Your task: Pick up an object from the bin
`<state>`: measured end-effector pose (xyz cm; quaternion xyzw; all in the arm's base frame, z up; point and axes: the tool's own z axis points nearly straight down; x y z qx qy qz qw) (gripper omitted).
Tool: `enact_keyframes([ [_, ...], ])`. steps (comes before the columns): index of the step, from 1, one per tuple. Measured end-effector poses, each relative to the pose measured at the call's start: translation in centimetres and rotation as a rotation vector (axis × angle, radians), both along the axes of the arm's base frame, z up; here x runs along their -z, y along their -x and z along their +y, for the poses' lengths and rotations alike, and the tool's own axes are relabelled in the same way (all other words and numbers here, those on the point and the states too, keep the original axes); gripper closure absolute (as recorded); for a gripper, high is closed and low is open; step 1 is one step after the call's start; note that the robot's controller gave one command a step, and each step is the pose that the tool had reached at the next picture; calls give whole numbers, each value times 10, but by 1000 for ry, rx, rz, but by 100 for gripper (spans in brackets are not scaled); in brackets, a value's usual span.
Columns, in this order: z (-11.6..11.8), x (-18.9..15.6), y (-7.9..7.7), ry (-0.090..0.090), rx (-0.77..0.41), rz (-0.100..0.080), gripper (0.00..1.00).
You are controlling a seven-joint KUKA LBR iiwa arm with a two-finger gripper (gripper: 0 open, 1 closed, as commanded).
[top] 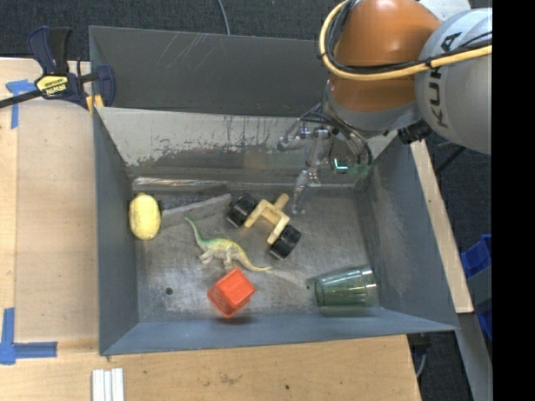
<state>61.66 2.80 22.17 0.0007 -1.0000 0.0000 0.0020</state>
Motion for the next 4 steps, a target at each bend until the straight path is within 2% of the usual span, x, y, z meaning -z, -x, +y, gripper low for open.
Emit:
enact_keyframes([
  [1,0,-4,-2,0,0,-8,0],
  [2,11,15,16,2,-88,-16,0],
  [3,15,137,2,-2,-431,-51,100],
  [4,15,137,2,-2,-431,-51,100],
])
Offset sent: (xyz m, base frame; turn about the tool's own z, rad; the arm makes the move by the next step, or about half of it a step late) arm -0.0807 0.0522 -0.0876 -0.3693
